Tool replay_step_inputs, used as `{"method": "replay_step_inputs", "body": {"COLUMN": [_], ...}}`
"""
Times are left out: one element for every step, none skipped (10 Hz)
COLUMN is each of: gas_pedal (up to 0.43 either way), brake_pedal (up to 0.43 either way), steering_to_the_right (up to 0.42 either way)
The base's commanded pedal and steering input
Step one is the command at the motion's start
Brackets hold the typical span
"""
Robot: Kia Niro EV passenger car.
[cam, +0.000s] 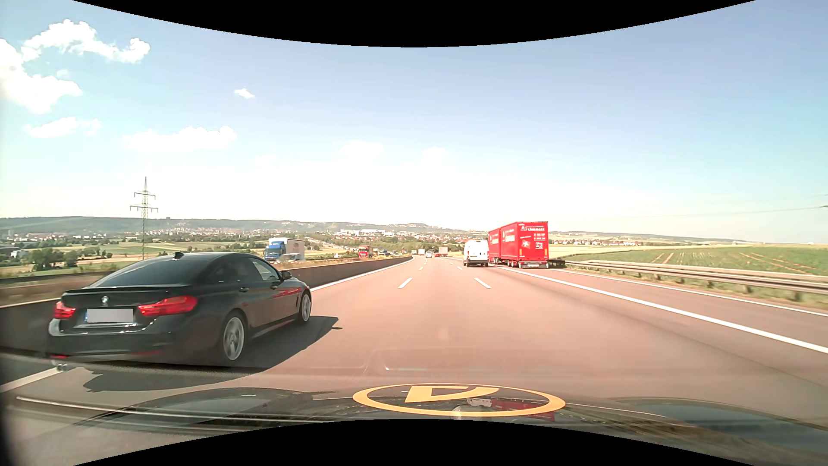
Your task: Follow the waypoints while adhering to traffic rules and regulations
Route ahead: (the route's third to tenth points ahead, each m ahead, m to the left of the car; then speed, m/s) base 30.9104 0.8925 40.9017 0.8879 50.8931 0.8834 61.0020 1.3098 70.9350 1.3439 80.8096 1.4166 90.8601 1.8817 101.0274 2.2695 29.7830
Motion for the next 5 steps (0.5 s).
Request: {"method": "replay_step_inputs", "body": {"gas_pedal": [0.157, 0.169, 0.169, 0.169, 0.169], "brake_pedal": [0.000, 0.000, 0.000, 0.000, 0.000], "steering_to_the_right": [0.000, 0.001, 0.001, 0.001, 0.001]}}
